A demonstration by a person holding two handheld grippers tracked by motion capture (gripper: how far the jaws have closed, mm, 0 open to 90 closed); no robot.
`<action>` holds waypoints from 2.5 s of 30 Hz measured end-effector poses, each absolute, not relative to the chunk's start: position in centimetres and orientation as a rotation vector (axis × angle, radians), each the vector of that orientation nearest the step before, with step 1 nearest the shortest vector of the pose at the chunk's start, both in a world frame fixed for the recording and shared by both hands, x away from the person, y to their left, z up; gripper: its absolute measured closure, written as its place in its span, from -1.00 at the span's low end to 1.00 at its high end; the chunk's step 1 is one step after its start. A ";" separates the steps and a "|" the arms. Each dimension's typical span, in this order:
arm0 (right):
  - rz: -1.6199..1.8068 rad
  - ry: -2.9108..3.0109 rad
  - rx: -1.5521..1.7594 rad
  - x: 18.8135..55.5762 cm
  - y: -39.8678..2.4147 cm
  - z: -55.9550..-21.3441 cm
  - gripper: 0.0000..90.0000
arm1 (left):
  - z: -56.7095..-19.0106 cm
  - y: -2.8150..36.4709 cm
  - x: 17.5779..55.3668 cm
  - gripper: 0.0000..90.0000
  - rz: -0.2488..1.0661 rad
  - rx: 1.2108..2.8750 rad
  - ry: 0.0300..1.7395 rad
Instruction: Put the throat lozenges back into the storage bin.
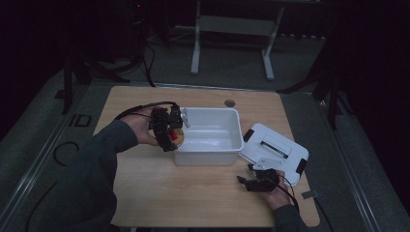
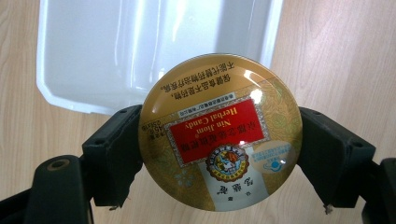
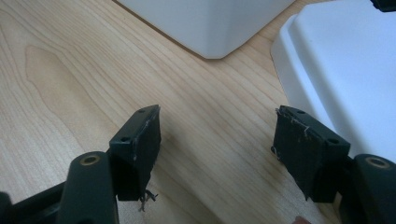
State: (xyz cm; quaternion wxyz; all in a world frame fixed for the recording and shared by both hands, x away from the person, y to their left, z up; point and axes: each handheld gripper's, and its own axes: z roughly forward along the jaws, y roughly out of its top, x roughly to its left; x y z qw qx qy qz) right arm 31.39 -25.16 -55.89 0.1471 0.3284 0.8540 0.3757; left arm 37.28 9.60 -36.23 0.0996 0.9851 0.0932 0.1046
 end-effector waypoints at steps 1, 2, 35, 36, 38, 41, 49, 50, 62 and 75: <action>1.081 2.458 0.945 31.4 -25.2 -55.9 -0.30 | -36.3 9.6 37.3 -0.54 0.308 2.911 0.277; 1.081 2.458 0.945 31.4 -25.2 -55.9 -0.30 | -36.5 9.4 37.5 -0.54 0.314 2.917 0.287; 1.080 2.458 0.944 31.4 -25.1 -55.9 -0.30 | -37.9 6.6 39.0 -0.54 0.251 2.931 0.309; 1.079 2.458 0.944 31.4 -25.2 -55.9 -0.30 | -38.0 6.5 39.2 -0.54 0.249 2.933 0.312; 1.079 2.458 0.943 31.4 -25.2 -55.9 -0.30 | -38.1 6.5 39.3 -0.54 0.249 2.932 0.321; 1.080 2.457 0.944 31.4 -25.1 -55.9 -0.30 | -38.1 6.5 39.5 -0.54 0.246 2.935 0.323; 1.081 2.457 0.944 31.4 -25.1 -55.9 -0.30 | -38.4 6.2 39.8 -0.54 0.231 2.932 0.335; 1.081 2.457 0.944 31.4 -25.1 -55.9 -0.30 | -38.4 6.2 39.8 -0.54 0.229 2.931 0.337; 1.080 2.457 0.943 31.4 -25.1 -55.9 -0.30 | -38.4 6.1 40.1 -0.55 0.229 2.930 0.362; 1.081 2.458 0.943 31.4 -25.1 -55.9 -0.31 | -38.6 6.0 40.4 -0.59 0.244 2.914 0.397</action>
